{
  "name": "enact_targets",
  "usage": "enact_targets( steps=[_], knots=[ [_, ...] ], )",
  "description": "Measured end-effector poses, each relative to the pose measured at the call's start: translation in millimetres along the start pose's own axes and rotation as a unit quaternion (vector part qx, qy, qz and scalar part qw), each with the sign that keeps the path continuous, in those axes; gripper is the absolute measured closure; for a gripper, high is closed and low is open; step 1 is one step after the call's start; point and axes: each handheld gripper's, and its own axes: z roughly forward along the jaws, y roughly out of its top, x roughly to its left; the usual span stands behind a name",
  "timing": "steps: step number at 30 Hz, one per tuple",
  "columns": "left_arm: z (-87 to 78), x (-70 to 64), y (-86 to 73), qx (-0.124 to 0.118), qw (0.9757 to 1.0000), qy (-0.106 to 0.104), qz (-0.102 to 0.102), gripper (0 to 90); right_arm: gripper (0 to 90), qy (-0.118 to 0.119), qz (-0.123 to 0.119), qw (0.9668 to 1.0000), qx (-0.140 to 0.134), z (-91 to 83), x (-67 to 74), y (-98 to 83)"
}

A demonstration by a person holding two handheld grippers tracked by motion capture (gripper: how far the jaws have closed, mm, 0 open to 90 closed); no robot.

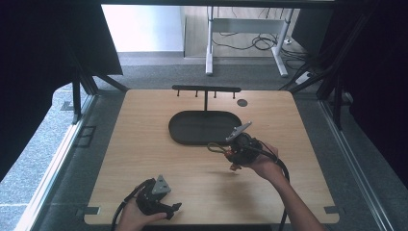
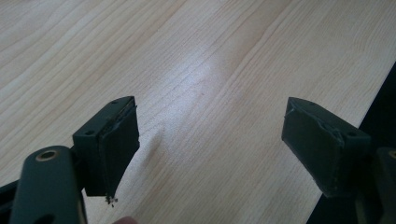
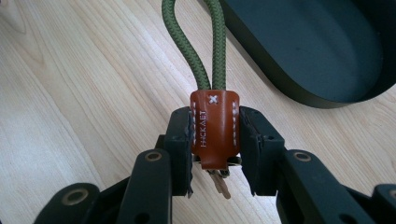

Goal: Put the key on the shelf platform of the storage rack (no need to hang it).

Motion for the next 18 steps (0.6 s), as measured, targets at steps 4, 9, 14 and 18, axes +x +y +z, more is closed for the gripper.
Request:
enact_targets(
  steps=[4, 9, 14, 18],
  knots=[
    [1.2, -0.8, 0.1, 0.002, 1.0000, -0.002, 0.002, 19.5, 66.7, 0.000, 0.000, 1.0000, 0.001, 1.1, 0.6, -0.1],
    [3.0, -0.6, -0.3, 0.004, 1.0000, -0.004, 0.003, 19.5, 66.7, 0.000, 0.000, 1.0000, 0.002, 1.6, 0.6, 0.0],
    [3.4, -1.3, -0.2, 0.004, 1.0000, -0.005, 0.001, 19.5, 66.7, 0.000, -0.001, 1.0000, 0.001, 2.1, 0.0, -0.2],
    [3.4, -1.2, -0.1, 0.004, 1.0000, -0.005, 0.002, 19.5, 66.7, 0.000, 0.000, 1.0000, 0.002, -0.8, -2.0, 1.2]
  ],
)
